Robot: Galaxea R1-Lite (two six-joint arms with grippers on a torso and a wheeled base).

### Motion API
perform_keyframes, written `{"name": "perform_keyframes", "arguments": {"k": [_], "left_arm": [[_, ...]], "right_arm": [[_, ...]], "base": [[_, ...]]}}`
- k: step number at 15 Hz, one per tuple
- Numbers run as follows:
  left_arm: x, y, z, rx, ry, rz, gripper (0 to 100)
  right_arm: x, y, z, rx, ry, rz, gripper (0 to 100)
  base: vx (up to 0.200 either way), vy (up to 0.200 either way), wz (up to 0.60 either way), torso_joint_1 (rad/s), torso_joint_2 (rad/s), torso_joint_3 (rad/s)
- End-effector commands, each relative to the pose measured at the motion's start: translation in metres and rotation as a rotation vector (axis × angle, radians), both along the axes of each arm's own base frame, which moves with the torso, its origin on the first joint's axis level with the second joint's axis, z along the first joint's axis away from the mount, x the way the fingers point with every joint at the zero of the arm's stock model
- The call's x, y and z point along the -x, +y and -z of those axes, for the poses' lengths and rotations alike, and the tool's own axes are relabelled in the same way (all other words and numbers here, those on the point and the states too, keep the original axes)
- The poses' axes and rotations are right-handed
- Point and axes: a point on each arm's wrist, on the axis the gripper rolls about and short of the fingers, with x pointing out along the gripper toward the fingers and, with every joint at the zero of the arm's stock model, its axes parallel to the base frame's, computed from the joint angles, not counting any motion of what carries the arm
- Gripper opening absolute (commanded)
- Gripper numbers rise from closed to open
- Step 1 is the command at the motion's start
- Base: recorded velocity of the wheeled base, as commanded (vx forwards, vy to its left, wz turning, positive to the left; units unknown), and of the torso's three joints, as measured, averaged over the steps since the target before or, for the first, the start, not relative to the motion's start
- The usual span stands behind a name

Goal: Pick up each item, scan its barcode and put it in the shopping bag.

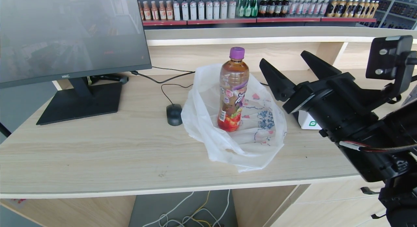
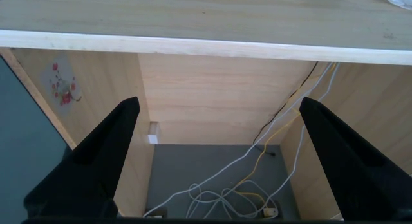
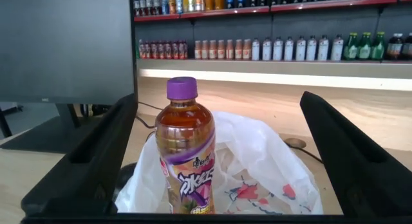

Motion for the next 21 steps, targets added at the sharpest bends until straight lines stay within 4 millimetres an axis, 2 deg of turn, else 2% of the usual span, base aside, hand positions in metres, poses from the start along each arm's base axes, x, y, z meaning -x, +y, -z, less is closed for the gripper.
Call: {"name": "perform_keyframes", "arguments": {"k": [1, 6, 9, 14, 21], "left_arm": [[0.0000, 0.0000, 0.0000, 0.001, -0.001, 0.000, 100], [0.0000, 0.0000, 0.0000, 0.004, -0.001, 0.000, 100], [-0.0001, 0.0000, 0.0000, 0.004, 0.001, 0.000, 100], [0.0000, 0.0000, 0.0000, 0.012, -0.001, -0.002, 100], [0.0000, 0.0000, 0.0000, 0.013, -0.001, -0.002, 100]], "right_arm": [[0.0016, -0.0014, -0.0024, -0.007, -0.008, 0.000, 100], [0.0020, -0.0018, -0.0025, -0.008, -0.009, 0.000, 100], [0.0021, -0.0018, -0.0032, -0.010, -0.013, -0.002, 100], [0.0028, -0.0024, 0.0004, -0.004, -0.001, -0.001, 100], [0.0041, -0.0055, 0.0051, 0.006, 0.011, 0.005, 100]], "base": [[0.000, 0.000, 0.00, 0.000, 0.00, 0.000], [0.000, 0.000, 0.00, 0.000, 0.00, 0.000], [-0.200, 0.000, 0.00, 0.002, 0.00, 0.002], [0.000, 0.000, 0.00, 0.000, 0.00, 0.000], [0.000, -0.200, 0.00, 0.011, 0.00, -0.001]]}}
